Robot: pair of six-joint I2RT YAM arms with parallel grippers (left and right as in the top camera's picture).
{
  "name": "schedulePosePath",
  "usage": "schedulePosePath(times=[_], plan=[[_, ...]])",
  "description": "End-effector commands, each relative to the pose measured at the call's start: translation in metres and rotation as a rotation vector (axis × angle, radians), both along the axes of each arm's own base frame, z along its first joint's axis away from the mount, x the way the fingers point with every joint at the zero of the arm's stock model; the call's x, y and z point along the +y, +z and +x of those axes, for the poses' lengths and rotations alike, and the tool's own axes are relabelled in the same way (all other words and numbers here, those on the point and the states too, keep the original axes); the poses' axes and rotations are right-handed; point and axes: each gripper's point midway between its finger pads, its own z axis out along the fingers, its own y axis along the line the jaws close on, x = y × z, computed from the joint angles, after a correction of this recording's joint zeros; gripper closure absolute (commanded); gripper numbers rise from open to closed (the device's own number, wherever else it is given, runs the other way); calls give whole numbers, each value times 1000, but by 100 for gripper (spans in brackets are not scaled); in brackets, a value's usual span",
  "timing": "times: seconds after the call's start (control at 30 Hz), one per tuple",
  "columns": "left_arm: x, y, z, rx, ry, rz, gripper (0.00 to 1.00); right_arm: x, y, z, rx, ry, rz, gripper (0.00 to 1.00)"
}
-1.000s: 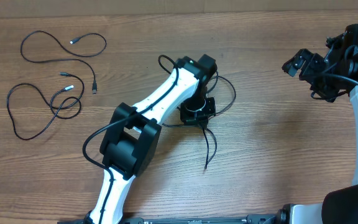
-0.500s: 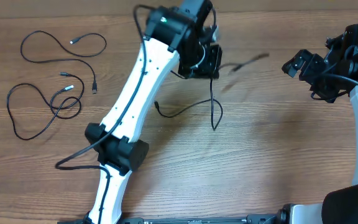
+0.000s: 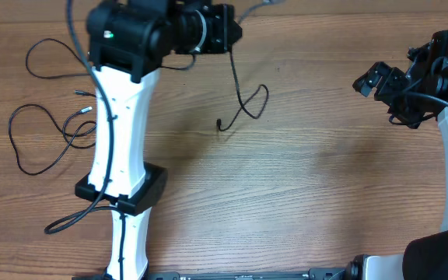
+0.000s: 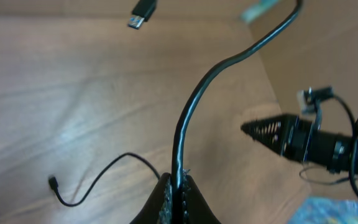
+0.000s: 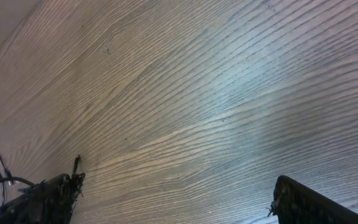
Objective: Untangle cables
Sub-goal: 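Carry the grasped cable with the left gripper to the upper left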
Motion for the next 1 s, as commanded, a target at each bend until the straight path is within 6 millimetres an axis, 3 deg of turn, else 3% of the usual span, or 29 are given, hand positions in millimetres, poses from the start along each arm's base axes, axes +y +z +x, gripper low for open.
schedulePosePath(times=[0.0, 0.13, 0.27, 0.37, 0.57, 0.97], plan=[[9, 48, -19, -128, -39, -74, 96, -2, -1, 1, 0, -3, -4, 0], [17, 77, -35, -200, -52, -116, 96, -1, -1, 1, 0, -3, -4, 0], [32, 91, -44, -247, 10, -85, 96, -2, -1, 1, 0, -3, -4, 0], [50, 86, -44, -244, 102, -16, 96, -1, -1, 0, 1, -3, -3, 0], [108, 78, -44, -243, 317, 144, 96, -1, -1, -1, 6, -3, -2, 0], [190, 89, -36, -232, 533, 107, 96, -2, -1, 1, -3, -3, -5, 0]])
